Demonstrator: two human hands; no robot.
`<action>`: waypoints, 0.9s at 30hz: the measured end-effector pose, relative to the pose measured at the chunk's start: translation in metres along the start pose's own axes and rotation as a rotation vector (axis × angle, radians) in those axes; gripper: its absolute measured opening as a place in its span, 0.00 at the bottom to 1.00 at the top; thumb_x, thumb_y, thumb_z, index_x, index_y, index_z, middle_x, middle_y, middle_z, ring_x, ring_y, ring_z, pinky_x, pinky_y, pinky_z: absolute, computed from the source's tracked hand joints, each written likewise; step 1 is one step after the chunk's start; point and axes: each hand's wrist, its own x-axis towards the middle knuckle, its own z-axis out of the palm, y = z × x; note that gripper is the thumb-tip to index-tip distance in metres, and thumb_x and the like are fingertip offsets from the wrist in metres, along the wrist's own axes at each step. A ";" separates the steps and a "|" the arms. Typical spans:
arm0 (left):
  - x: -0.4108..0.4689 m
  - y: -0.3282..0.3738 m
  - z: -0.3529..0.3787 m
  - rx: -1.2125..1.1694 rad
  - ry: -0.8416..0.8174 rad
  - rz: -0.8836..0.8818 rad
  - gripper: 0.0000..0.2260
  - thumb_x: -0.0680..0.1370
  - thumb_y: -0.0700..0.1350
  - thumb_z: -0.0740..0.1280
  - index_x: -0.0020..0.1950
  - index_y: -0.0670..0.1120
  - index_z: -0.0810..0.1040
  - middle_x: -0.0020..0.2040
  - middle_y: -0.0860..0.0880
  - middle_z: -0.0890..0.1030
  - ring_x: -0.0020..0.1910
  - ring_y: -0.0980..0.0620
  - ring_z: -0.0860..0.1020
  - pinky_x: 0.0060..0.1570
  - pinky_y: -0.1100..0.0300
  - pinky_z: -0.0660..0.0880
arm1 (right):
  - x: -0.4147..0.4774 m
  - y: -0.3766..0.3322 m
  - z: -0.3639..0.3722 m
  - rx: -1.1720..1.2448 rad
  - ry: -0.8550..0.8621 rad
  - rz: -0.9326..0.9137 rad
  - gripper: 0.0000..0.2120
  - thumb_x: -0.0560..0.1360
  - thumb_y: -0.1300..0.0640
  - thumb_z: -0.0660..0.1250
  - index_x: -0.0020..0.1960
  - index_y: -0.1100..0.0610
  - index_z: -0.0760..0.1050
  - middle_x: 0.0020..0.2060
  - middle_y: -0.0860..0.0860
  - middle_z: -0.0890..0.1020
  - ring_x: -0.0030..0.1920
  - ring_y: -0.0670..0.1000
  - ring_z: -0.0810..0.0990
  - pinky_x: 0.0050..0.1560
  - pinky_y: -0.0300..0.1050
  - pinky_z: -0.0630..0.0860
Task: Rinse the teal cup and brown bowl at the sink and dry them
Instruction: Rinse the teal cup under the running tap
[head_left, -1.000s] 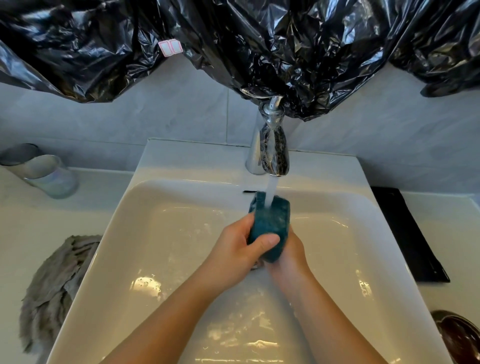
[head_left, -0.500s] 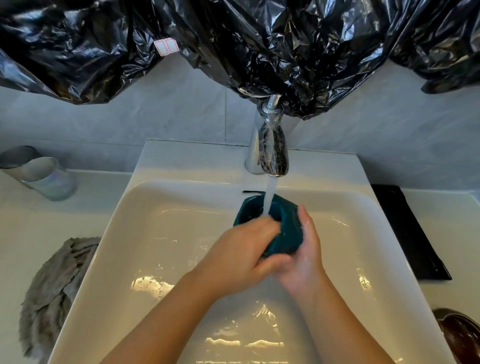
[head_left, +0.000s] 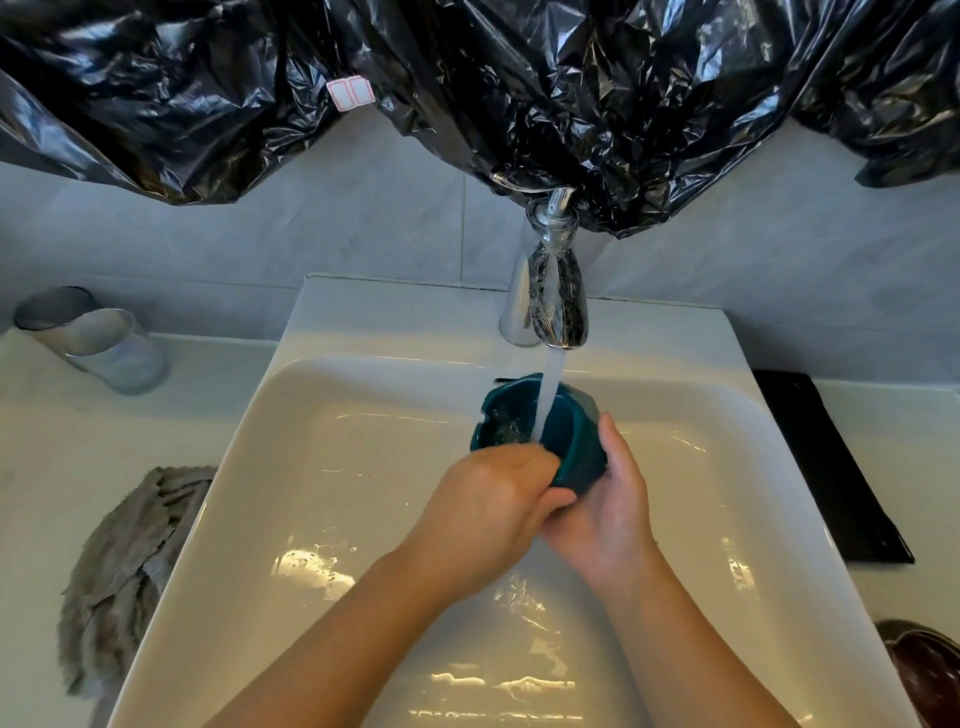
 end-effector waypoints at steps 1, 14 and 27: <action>0.001 0.006 0.001 -0.066 0.030 -0.045 0.16 0.79 0.54 0.55 0.44 0.44 0.74 0.40 0.49 0.77 0.36 0.51 0.75 0.36 0.57 0.73 | -0.001 0.003 0.001 -0.003 -0.016 -0.028 0.32 0.69 0.38 0.69 0.64 0.60 0.79 0.60 0.61 0.81 0.61 0.60 0.79 0.64 0.55 0.74; 0.002 -0.013 0.003 0.005 -0.081 -0.010 0.08 0.80 0.47 0.61 0.47 0.43 0.73 0.44 0.49 0.76 0.41 0.51 0.73 0.41 0.57 0.73 | 0.001 -0.004 0.006 -0.008 0.000 0.047 0.27 0.75 0.39 0.59 0.62 0.57 0.80 0.59 0.61 0.82 0.56 0.58 0.83 0.47 0.51 0.81; 0.006 -0.008 0.003 -0.321 0.068 -0.138 0.10 0.78 0.48 0.59 0.42 0.43 0.72 0.38 0.53 0.73 0.36 0.54 0.71 0.38 0.57 0.70 | -0.002 0.006 0.008 -0.085 -0.023 -0.130 0.23 0.76 0.42 0.63 0.63 0.57 0.79 0.57 0.58 0.82 0.59 0.55 0.81 0.55 0.48 0.79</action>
